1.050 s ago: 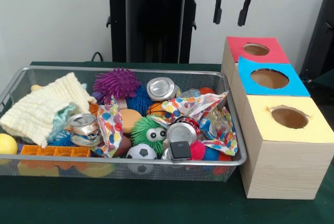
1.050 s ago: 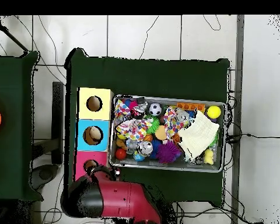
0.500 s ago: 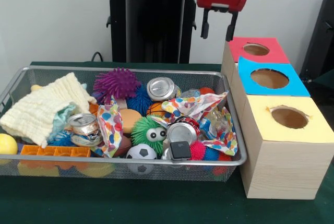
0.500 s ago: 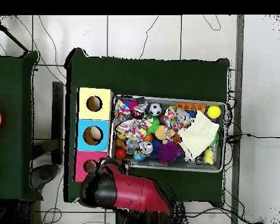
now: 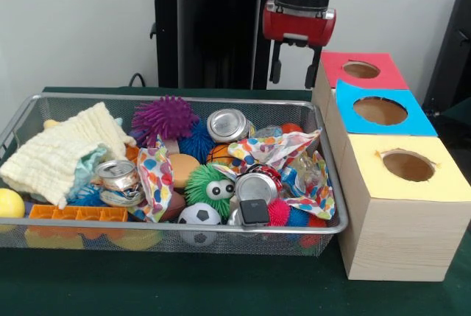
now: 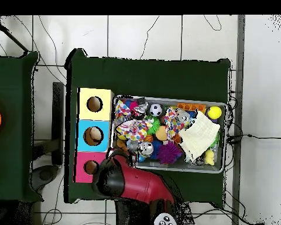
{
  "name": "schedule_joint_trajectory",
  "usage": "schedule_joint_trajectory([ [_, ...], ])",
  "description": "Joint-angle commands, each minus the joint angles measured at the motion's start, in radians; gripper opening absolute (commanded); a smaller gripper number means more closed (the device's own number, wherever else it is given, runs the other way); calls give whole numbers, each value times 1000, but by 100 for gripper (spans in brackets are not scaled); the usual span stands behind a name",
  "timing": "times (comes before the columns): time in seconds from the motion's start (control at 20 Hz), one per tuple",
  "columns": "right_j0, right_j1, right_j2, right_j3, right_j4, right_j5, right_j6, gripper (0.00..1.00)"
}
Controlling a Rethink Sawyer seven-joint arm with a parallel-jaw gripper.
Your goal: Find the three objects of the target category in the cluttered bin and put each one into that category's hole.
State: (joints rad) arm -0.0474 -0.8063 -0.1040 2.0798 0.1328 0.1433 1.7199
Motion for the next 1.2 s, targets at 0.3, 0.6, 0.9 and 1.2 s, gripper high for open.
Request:
schedule_joint_trajectory([
  [0.3,28,35,50,-94,117,-26,242,100],
  [0.6,31,49,63,-126,149,-16,232,100],
  [0.9,36,95,74,-170,173,-40,223,100],
  [1.2,22,116,89,-191,183,-49,212,100],
])
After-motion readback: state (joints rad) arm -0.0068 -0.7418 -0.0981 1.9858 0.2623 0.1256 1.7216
